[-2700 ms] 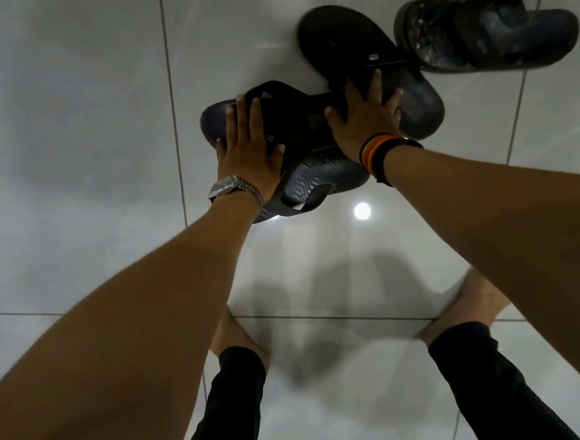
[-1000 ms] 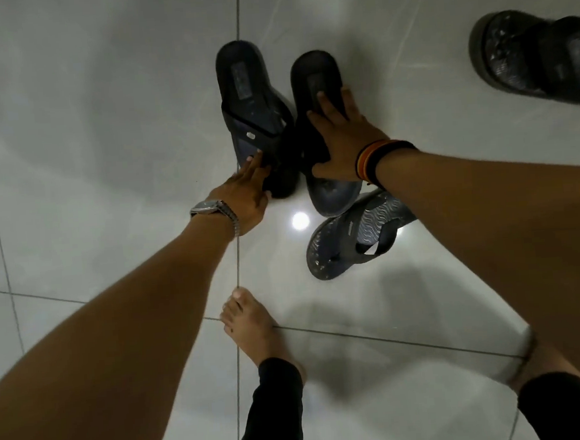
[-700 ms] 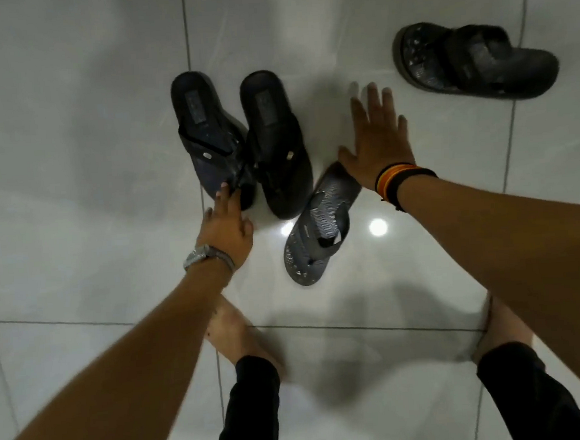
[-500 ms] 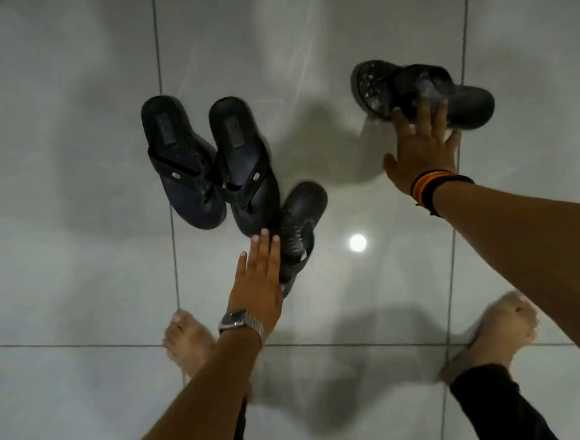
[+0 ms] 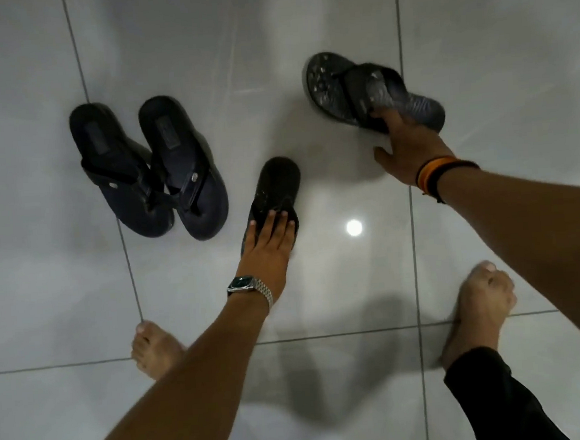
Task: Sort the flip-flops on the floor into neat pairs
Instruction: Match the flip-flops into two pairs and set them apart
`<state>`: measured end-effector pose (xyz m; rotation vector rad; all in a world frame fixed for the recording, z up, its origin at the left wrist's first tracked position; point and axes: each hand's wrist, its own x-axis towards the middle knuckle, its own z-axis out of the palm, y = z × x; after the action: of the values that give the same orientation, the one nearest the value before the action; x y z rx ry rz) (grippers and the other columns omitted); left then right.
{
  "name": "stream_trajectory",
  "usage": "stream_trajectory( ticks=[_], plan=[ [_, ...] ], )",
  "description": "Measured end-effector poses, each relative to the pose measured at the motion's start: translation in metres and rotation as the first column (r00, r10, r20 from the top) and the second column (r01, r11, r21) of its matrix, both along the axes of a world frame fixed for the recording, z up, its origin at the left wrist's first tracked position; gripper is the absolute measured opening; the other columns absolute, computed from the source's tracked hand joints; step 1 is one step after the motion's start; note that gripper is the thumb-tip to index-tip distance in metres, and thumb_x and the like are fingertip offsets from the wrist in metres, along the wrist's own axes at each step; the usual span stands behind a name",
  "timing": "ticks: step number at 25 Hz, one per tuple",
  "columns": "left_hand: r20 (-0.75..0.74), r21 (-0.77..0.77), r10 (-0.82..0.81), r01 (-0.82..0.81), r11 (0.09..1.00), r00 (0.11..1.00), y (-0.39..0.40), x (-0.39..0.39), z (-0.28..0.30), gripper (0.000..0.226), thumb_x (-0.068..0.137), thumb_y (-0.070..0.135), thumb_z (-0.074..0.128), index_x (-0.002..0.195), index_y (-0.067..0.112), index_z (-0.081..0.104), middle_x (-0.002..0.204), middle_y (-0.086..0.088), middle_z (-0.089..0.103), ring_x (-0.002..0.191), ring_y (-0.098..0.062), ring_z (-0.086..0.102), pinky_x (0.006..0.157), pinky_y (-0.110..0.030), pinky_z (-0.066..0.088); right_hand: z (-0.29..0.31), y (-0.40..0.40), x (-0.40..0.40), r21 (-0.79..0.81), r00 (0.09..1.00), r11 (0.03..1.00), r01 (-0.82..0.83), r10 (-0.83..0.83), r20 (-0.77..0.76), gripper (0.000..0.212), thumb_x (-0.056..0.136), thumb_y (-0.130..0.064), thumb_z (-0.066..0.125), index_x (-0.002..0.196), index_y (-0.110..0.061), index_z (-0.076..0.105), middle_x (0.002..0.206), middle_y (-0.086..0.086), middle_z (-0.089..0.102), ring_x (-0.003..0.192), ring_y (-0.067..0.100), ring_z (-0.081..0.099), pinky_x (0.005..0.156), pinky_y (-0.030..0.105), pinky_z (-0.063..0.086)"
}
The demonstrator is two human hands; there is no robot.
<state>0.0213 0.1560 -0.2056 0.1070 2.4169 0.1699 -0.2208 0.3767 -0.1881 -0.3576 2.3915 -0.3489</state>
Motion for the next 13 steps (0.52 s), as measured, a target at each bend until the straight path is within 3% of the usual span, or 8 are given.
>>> stream_trajectory(
  ticks=[3, 5, 7, 10, 13],
  plan=[
    [0.008, 0.013, 0.011, -0.011, 1.0, 1.0, 0.009, -0.036, -0.003, 0.07, 0.098, 0.026, 0.041, 0.159, 0.011, 0.011, 0.168, -0.011, 0.007, 0.155, -0.03, 0.0, 0.123, -0.055, -0.002, 0.005, 0.04, 0.015, -0.046, 0.973, 0.972, 0.229, -0.227, 0.046, 0.054, 0.093, -0.045, 0.061, 0.138, -0.018, 0.045, 0.126, 0.013, 0.066, 0.114, 0.037, 0.063, 0.094, 0.038, 0.048],
    [-0.012, -0.001, 0.017, -0.017, 1.0, 1.0, 0.006, -0.061, -0.007, 0.068, 0.099, 0.03, 0.036, 0.159, 0.01, 0.009, 0.168, -0.01, 0.004, 0.155, -0.029, -0.002, 0.123, -0.053, -0.003, 0.003, 0.054, 0.014, -0.086, 0.892, 0.888, 0.452, -0.449, 0.054, 0.068, 0.087, -0.065, 0.058, 0.138, -0.021, 0.046, 0.132, 0.01, 0.063, 0.12, 0.036, 0.06, 0.099, 0.04, 0.047],
    [-0.033, 0.017, 0.022, -0.021, 1.0, 0.999, -0.001, -0.082, -0.014, 0.067, 0.102, 0.034, 0.032, 0.158, 0.008, 0.009, 0.168, -0.011, 0.004, 0.155, -0.028, -0.004, 0.124, -0.05, -0.003, -0.01, 0.053, 0.008, -0.05, 0.838, 0.837, 0.546, -0.543, 0.053, 0.089, 0.079, -0.082, 0.05, 0.144, -0.022, 0.043, 0.149, 0.014, 0.046, 0.132, 0.039, 0.051, 0.109, 0.048, 0.043],
    [-0.053, 0.077, 0.095, -0.09, 0.993, 0.994, -0.014, -0.105, -0.018, 0.069, 0.103, 0.039, 0.031, 0.159, 0.005, 0.009, 0.167, -0.013, 0.002, 0.154, -0.028, -0.008, 0.125, -0.042, -0.002, -0.03, 0.02, -0.007, 0.039, 0.878, 0.878, 0.477, -0.478, 0.012, 0.091, 0.082, -0.069, 0.058, 0.153, -0.017, 0.032, 0.159, 0.017, 0.023, 0.142, 0.042, 0.037, 0.116, 0.054, 0.035],
    [-0.013, 0.121, 0.169, -0.166, 0.979, 0.986, -0.02, -0.128, -0.017, 0.069, 0.104, 0.039, 0.031, 0.159, 0.006, 0.004, 0.168, -0.011, -0.008, 0.154, -0.025, -0.014, 0.125, -0.038, 0.003, -0.036, -0.007, -0.01, 0.151, 0.981, 0.97, 0.192, -0.187, -0.044, 0.083, 0.09, -0.035, 0.062, 0.159, -0.021, 0.018, 0.168, 0.011, 0.01, 0.154, 0.037, 0.012, 0.115, 0.07, 0.019]
  ],
)
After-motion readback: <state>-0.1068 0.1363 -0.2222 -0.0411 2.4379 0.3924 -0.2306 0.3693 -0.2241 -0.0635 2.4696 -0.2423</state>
